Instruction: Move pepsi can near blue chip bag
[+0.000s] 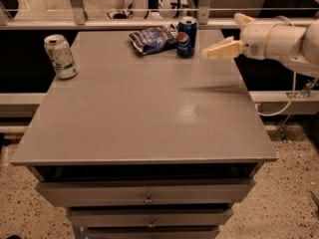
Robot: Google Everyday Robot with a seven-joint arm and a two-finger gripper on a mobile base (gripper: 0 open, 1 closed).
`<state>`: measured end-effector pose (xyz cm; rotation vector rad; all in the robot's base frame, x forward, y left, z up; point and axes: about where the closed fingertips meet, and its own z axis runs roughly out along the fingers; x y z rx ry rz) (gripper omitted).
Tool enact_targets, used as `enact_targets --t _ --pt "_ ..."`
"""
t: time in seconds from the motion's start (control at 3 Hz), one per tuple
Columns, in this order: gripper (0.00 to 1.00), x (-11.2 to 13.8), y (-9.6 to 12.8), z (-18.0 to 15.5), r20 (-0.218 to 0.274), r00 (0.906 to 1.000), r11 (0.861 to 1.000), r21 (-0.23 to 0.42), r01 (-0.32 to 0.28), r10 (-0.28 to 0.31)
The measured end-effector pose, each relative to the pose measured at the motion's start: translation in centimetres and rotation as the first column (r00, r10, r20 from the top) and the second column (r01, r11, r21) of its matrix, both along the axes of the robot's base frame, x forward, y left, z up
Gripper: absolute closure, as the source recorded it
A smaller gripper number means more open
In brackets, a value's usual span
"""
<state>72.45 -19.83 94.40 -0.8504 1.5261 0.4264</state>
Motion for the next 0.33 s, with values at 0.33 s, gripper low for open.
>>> enact_targets --t 0.33 --pt "0.00 -1.70 0.08 -0.04 -0.014 0.9988 0.999 -0.008 -0.048 0.048"
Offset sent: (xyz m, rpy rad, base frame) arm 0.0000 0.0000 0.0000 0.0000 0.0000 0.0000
